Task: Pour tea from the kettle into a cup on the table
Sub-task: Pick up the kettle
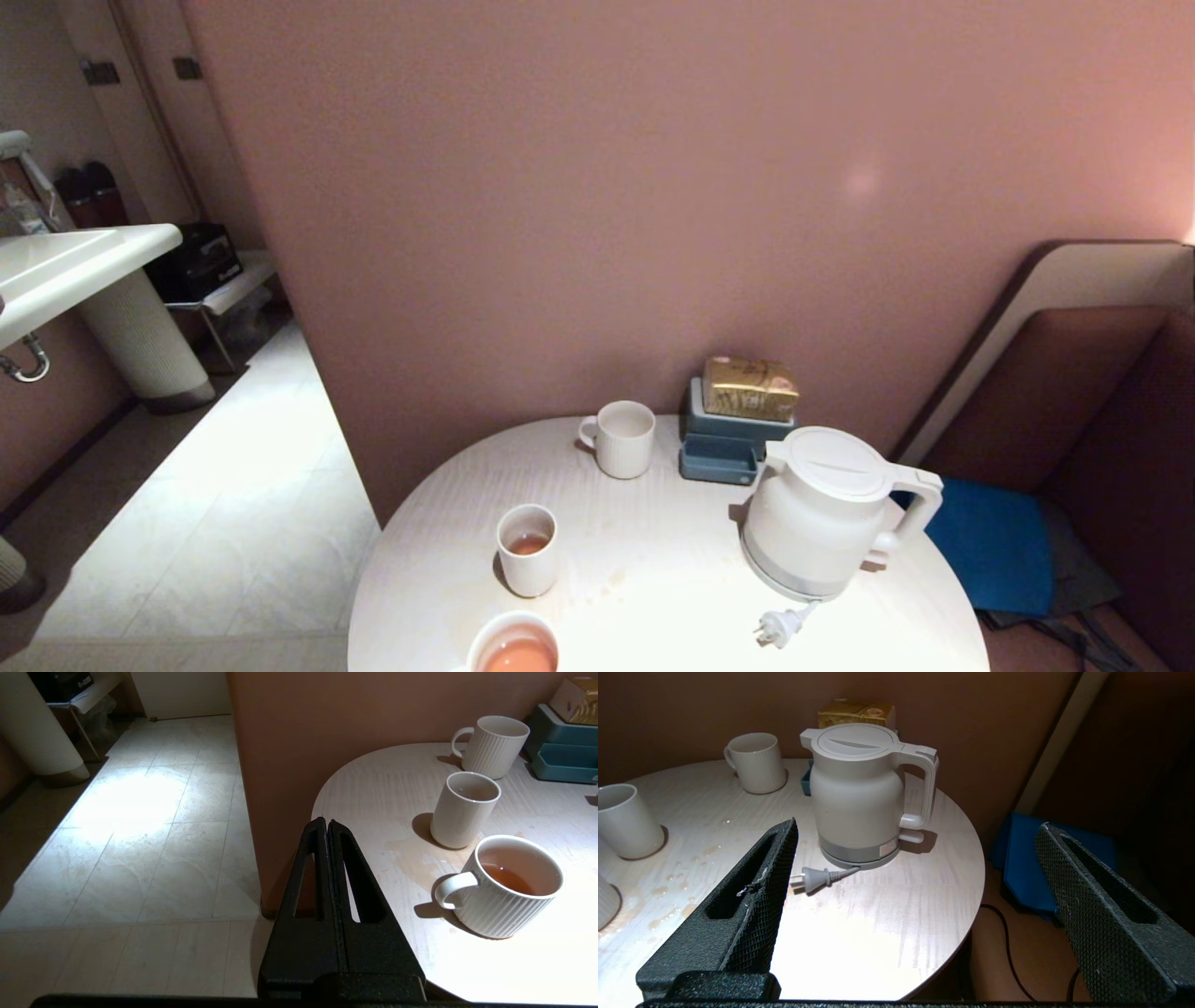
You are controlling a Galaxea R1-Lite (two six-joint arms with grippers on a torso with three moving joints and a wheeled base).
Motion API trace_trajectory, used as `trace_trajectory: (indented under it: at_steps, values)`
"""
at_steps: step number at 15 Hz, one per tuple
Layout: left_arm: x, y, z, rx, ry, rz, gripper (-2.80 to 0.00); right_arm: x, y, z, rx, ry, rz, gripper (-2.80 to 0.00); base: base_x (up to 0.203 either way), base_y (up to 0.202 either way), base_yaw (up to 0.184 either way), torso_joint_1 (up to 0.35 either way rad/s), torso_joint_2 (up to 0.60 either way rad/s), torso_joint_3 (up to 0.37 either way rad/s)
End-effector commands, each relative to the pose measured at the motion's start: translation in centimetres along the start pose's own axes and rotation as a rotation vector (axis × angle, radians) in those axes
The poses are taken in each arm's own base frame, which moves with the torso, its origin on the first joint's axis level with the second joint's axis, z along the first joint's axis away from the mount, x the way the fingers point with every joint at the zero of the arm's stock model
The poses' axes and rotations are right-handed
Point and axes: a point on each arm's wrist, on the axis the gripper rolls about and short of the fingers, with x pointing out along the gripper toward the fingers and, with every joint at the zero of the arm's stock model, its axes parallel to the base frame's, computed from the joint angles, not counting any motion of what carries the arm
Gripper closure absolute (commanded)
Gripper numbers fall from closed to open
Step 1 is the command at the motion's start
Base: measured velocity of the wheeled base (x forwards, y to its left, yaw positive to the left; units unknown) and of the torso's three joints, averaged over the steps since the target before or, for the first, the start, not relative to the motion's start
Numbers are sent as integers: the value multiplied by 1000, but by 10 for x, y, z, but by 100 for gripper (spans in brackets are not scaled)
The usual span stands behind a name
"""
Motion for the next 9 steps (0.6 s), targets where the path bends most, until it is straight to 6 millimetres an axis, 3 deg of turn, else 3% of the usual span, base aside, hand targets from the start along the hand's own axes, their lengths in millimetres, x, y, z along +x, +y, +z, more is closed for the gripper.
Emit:
trace_trajectory:
  at_steps: [1, 9]
  values:
    - [0, 0, 0, 0, 2, 0, 0, 0, 0, 0, 0, 0, 0, -280, 0, 0, 0, 0, 0, 0]
    - [0, 0, 0, 0, 1, 0, 0, 0, 0, 0, 0, 1, 0, -280, 0, 0, 0, 0, 0, 0]
